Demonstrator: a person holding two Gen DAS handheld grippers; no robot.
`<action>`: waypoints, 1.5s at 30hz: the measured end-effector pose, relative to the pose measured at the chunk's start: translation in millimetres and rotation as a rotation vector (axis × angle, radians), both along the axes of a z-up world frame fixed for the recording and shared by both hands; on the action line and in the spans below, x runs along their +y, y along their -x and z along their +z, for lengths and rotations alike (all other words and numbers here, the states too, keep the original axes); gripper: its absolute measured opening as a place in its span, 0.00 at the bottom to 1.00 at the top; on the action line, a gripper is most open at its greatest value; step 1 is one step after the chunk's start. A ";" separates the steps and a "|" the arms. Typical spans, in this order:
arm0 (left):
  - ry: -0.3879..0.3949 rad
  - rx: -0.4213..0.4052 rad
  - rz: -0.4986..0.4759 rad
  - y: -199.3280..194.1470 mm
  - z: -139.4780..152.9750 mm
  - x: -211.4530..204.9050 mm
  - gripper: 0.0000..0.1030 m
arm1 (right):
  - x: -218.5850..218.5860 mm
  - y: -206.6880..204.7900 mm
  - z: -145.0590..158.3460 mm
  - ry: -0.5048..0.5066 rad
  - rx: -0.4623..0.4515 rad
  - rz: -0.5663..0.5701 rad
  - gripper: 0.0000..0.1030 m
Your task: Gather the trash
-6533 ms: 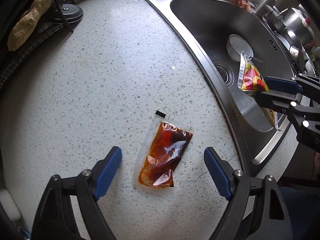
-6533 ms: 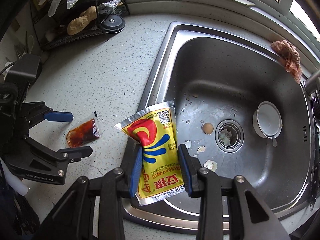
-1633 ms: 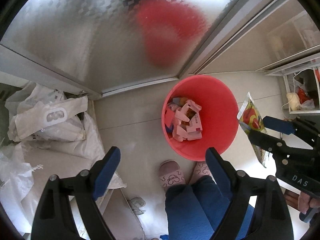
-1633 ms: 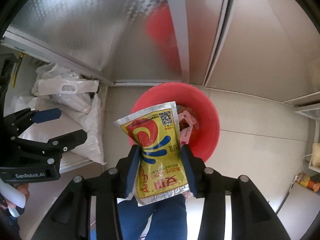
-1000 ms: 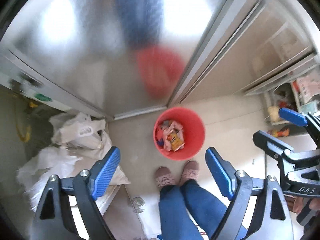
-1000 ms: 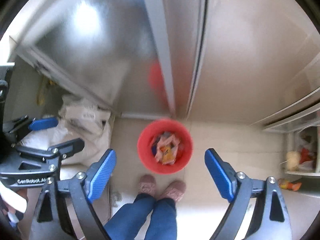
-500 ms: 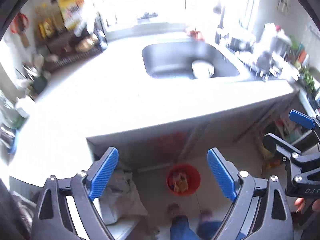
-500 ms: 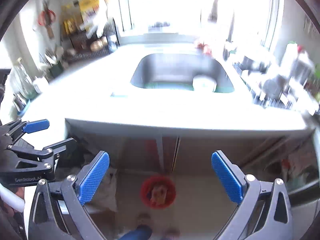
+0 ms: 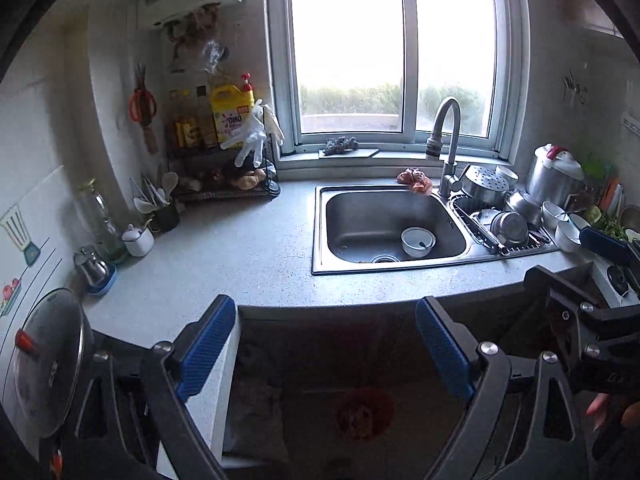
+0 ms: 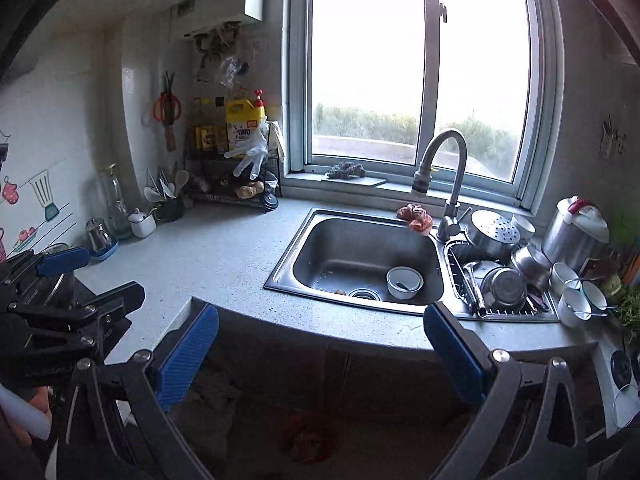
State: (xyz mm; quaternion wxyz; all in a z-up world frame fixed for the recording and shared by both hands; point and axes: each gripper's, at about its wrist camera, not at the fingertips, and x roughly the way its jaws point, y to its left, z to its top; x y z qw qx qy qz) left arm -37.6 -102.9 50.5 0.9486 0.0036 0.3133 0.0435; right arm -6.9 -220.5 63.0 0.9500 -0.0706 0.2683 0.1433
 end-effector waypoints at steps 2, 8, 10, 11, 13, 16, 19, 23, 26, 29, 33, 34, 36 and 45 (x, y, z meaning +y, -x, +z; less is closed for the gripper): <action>0.002 -0.003 0.017 21.1 0.3 -13.5 0.88 | -7.8 18.4 0.7 0.006 -0.015 0.015 0.99; -0.017 -0.007 0.048 68.6 0.7 -43.0 0.88 | -25.3 52.0 -5.4 0.015 -0.007 0.052 1.00; -0.006 0.007 0.045 79.1 0.0 -49.0 0.88 | -29.5 58.0 -5.7 0.010 -0.001 0.063 1.00; 0.005 0.014 0.041 83.6 -0.6 -51.1 0.88 | -31.5 62.1 -5.3 0.010 0.003 0.065 1.00; 0.019 0.026 0.038 88.8 -3.1 -54.5 0.88 | -33.8 66.3 -7.2 0.009 0.017 0.068 1.00; 0.027 0.046 0.042 92.1 -7.7 -57.8 0.88 | -34.7 73.8 -11.3 0.013 0.036 0.063 1.00; 0.023 0.064 0.022 92.1 -12.2 -62.0 0.88 | -33.8 80.6 -15.3 0.007 0.053 0.056 1.00; 0.029 0.065 0.021 96.3 -15.4 -63.8 0.88 | -31.1 83.3 -17.7 0.010 0.055 0.040 1.00; 0.029 0.069 0.022 98.8 -17.0 -62.9 0.88 | -26.9 89.5 -19.8 0.009 0.066 0.033 1.00; 0.026 0.072 0.011 99.9 -17.4 -63.1 0.88 | -23.7 95.0 -20.3 0.004 0.066 0.026 1.00; 0.014 0.061 0.019 102.2 -15.8 -62.5 0.88 | -22.5 98.9 -21.2 -0.002 0.062 0.018 1.00; 0.015 0.059 0.018 102.2 -15.8 -63.1 0.88 | -22.9 99.4 -21.5 -0.004 0.062 0.016 1.00; 0.015 0.063 0.017 102.3 -16.8 -63.0 0.88 | -22.7 101.0 -22.6 -0.003 0.060 0.013 1.00; 0.033 0.077 0.011 102.3 -20.4 -61.3 0.88 | -21.7 106.5 -24.7 0.005 0.068 0.002 1.00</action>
